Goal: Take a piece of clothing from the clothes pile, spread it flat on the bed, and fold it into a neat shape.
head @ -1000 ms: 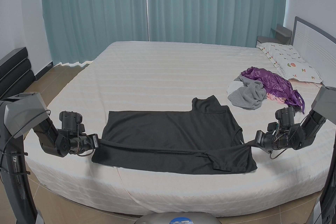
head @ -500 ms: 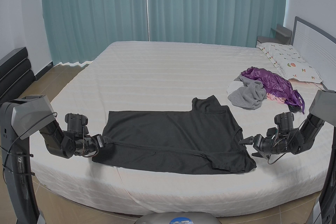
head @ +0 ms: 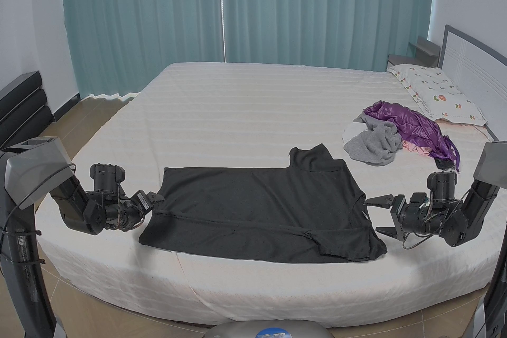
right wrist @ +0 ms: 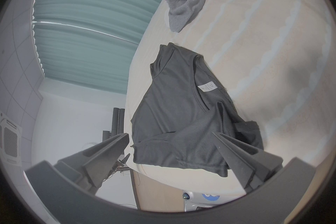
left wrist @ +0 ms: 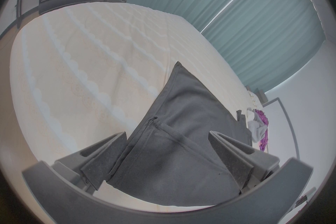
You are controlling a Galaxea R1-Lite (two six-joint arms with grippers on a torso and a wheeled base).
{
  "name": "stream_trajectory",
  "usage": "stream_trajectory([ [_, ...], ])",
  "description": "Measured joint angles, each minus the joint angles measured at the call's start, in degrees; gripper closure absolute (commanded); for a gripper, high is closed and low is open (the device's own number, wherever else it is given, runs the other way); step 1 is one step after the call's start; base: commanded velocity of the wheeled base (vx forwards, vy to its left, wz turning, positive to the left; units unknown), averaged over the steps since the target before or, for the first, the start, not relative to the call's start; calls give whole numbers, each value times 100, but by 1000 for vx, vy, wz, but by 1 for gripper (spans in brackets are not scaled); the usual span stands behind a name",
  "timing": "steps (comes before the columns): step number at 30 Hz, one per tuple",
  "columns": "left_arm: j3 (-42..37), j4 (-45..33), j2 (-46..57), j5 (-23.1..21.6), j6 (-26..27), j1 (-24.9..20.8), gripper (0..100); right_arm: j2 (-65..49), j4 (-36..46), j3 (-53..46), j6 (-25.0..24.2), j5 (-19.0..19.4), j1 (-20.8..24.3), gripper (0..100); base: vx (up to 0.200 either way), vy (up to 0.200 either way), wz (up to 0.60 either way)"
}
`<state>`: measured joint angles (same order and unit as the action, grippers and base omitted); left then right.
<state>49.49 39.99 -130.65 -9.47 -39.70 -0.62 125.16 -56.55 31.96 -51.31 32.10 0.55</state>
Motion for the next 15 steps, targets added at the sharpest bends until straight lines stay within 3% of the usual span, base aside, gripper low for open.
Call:
stream_trajectory([
  [3,1,-30,74,-43,-50,29,0,2,-56,-94,-26,28,-26,0,200,0,0],
  [15,22,-66,118,-446,-28,13,0,59,-390,-306,2,17,24,0,0,0,0],
])
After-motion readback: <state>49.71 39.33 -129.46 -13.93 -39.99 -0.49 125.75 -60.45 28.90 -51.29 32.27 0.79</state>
